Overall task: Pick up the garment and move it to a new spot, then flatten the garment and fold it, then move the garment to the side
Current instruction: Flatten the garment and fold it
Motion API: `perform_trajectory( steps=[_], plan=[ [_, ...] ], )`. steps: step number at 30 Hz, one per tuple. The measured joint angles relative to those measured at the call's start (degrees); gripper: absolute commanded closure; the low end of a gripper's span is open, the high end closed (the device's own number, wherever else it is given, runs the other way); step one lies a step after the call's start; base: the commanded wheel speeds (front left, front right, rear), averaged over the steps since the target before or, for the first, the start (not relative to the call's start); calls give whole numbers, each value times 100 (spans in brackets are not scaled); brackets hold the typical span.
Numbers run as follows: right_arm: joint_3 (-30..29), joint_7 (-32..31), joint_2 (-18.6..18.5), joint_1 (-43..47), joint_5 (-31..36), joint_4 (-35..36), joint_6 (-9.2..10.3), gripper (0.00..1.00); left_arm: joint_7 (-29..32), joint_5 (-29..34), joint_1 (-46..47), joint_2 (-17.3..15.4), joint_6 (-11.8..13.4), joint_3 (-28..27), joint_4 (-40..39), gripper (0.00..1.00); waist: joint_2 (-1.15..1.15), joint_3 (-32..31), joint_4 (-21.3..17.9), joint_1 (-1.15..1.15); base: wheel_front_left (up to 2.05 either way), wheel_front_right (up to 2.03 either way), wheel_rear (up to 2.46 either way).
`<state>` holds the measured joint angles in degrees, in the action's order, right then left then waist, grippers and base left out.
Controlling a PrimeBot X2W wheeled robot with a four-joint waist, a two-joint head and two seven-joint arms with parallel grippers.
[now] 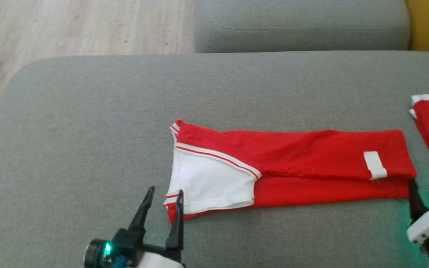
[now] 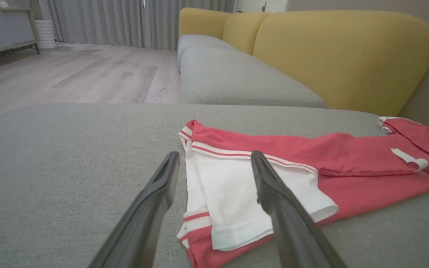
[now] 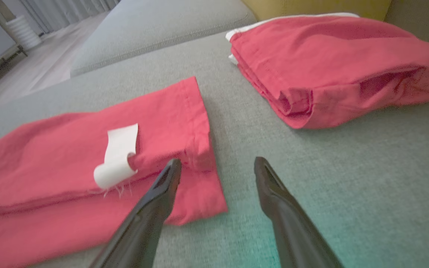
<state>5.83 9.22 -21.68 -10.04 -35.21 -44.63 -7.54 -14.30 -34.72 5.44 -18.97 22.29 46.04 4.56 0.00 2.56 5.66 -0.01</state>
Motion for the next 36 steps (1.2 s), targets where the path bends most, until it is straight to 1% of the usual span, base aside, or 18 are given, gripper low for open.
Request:
perform_trajectory(
  steps=[3,6,9,11,14,15,16,17,18,19,20,24,27,30,33,36],
  plan=[
    [-397,-97,115,-87,24,-119,0,0,-9,463,-260,186,24,-189,-156,0,0,-24,138,0,0,0,0],
    [-697,-263,145,-289,177,-378,0,0,-15,865,-443,321,5,-334,-257,0,0,-9,303,0,0,0,0],
    [-989,-444,142,-525,393,-781,0,0,-15,1125,-482,441,-71,-514,-323,0,0,28,479,1,0,0,0],
    [-1085,-577,145,-626,508,-1080,0,0,-15,1251,-483,512,-124,-630,-347,0,0,53,589,1,0,0,0],
    [-1165,-872,286,-712,511,-1319,0,0,-15,1374,-539,588,-238,-797,-346,0,0,74,716,1,0,0,0],
    [-1161,-948,327,-737,459,-1299,0,16,-15,1408,-590,616,-272,-859,-344,0,0,72,737,1,0,0,0],
    [-1146,-1016,360,-753,397,-1257,0,69,-15,1435,-645,647,-300,-913,-339,0,0,65,743,1,0,0,0],
    [-1120,-1034,390,-758,349,-1211,0,100,-15,1466,-693,672,-326,-949,-336,0,0,60,737,0,0,0,0],
    [-1120,-1034,390,-758,349,-1211,0,100,-15,1466,-693,672,-326,-949,-336,0,0,60,737,0,0,0,0],
    [-1047,-1005,453,-739,326,-1110,0,100,-15,1528,-761,717,-404,-1033,-320,0,0,49,707,1,0,0,0],
    [-1047,-1005,453,-739,326,-1110,0,100,-15,1528,-761,717,-404,-1033,-320,0,0,49,707,1,0,0,0],
    [-991,-913,420,-668,286,-939,0,100,-15,1629,-829,769,-559,-1171,-282,0,0,21,578,1,0,0,0],
    [-1006,-868,188,-599,287,-821,0,100,-15,1719,-838,839,-647,-1288,-270,0,0,0,475,1,0,0,0],
    [-1066,-871,-124,-481,288,-644,0,100,-15,1769,-843,881,-768,-1348,-250,0,0,-29,403,1,0,0,0],
    [-1048,-923,-297,-339,252,-187,0,100,-15,1779,-851,918,-876,-1457,-237,0,0,-68,357,1,0,0,0],
    [-923,-1029,-260,-292,91,660,0,100,-15,1824,-944,926,-951,-1532,-205,0,0,-104,306,1,0,0,0]
  ],
)
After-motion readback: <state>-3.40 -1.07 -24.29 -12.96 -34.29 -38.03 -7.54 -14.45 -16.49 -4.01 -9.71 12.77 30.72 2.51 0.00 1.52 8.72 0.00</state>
